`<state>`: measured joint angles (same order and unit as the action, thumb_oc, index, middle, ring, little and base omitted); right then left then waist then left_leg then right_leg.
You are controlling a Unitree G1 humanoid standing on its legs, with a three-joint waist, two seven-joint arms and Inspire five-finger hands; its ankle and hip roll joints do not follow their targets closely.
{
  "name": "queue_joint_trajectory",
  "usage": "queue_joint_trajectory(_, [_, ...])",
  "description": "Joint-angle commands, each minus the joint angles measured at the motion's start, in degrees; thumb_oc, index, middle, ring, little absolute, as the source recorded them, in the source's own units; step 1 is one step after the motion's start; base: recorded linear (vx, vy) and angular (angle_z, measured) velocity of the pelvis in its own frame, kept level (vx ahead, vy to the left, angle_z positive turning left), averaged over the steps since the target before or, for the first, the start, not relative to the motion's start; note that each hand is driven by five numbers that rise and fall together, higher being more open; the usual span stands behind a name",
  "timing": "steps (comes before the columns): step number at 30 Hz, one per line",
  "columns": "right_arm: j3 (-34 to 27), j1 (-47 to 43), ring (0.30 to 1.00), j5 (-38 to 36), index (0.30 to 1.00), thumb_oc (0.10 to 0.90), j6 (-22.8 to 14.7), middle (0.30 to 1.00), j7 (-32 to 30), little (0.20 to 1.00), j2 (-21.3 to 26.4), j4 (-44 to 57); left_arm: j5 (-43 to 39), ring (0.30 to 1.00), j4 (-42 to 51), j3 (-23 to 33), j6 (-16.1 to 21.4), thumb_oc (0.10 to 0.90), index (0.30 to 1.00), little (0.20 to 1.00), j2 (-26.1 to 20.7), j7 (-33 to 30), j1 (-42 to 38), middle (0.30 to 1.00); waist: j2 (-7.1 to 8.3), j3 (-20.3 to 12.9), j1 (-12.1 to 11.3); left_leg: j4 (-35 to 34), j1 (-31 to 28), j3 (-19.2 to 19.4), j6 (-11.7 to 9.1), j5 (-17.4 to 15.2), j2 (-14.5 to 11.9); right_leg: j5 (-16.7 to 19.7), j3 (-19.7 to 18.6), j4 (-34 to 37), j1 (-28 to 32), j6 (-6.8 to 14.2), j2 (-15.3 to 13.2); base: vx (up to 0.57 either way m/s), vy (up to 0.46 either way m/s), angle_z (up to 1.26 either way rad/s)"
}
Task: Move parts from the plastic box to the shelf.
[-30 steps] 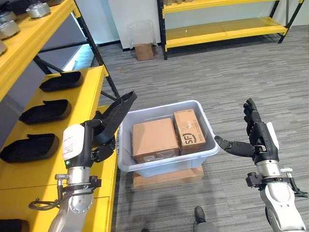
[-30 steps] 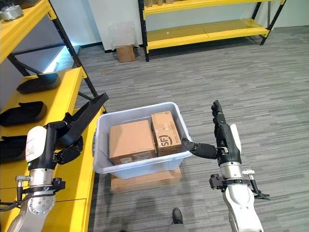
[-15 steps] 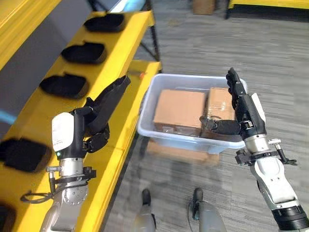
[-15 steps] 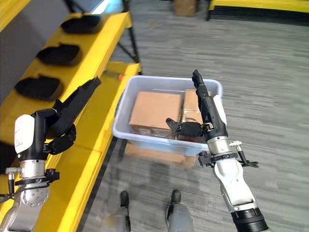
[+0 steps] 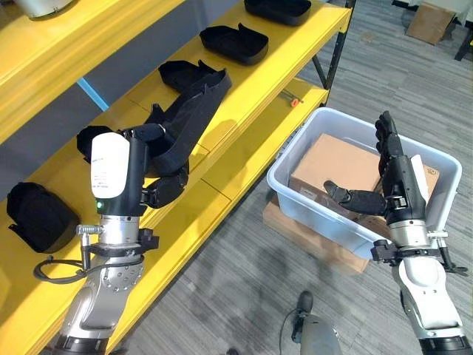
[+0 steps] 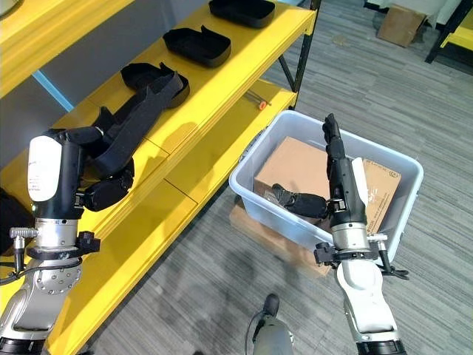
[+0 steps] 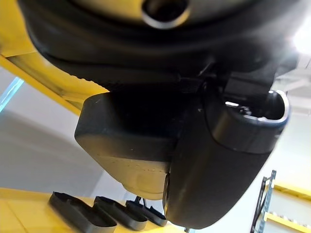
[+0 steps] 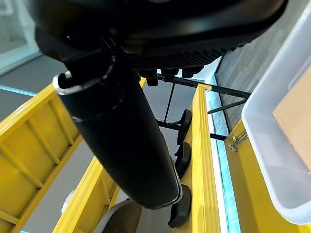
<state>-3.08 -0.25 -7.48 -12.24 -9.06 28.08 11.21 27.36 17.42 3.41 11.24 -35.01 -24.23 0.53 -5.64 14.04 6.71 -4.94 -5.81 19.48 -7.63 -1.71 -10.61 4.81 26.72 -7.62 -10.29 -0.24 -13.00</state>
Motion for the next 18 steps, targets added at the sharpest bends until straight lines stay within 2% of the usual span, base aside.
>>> queue_joint_trajectory(1, [1.55,-1.82,1.0,1.85,1.0,0.9,-6.38,1.0,-1.56,1.0,1.85,5.96,0.44,0.3,6.29,5.23,2.66,0.4,0.3,0.3,-2.2,-6.06,-5.22,0.3,2.22,-8.58,0.17,0.35,-3.91,-1.52,0.54,-1.09,0.96,-0.46,-0.94,2.75,2.47,9.37,-4.09,-0.06,0.133,-0.23])
queue_joint_trajectory(6, [1.95,-2.04,1.0,2.31,1.0,0.9,-6.26,1.0,-1.45,1.0,1.65,5.86,2.54,0.3,6.89,6.09,1.87,0.4,0.3,0.3,-2.79,-7.3,-4.17,0.3,3.39,-9.34,-0.47,0.2,-3.95,-1.93,1.21,-2.07,1.93,1.18,-0.95,3.59,2.97,10.35,-4.6,-0.02,0.075,0.07])
queue_joint_trajectory(8, [2.34,-2.43,1.0,2.64,1.0,0.9,-6.04,1.0,-1.32,1.0,1.48,5.76,3.37,0.3,7.17,6.84,1.56,0.4,0.3,0.3,-3.06,-7.77,-3.21,0.3,4.31,-9.7,-1.09,0.24,-3.88,-2.4,1.73,-2.51,2.66,2.02,-0.93,3.76,3.46,11.08,-5.28,-0.02,0.102,0.11])
queue_joint_trajectory(12, [2.5,-3.09,1.0,2.89,1.0,0.9,-5.32,1.0,-0.61,1.0,1.2,5.69,3.39,0.3,7.09,8.72,0.9,0.4,0.3,0.3,-3.0,-8.08,-0.71,0.3,6.52,-9.87,-2.84,1.44,-3.27,-4.01,3.6,-4.55,5.08,4.36,-0.68,4.69,5.01,12.79,-7.44,-0.01,0.177,0.06])
queue_joint_trajectory(18, [2.44,-2.87,1.0,3.58,1.0,0.9,-4.97,1.0,-0.34,1.0,0.39,5.61,3.34,0.3,7.21,9.65,0.44,0.4,0.3,0.3,-3.65,-7.94,0.21,0.3,7.99,-9.55,-3.93,2.98,-2.27,-5.73,5.41,-6.12,7.92,7.87,-0.31,5.53,6.74,14.44,-10.03,0.0,0.162,0.19])
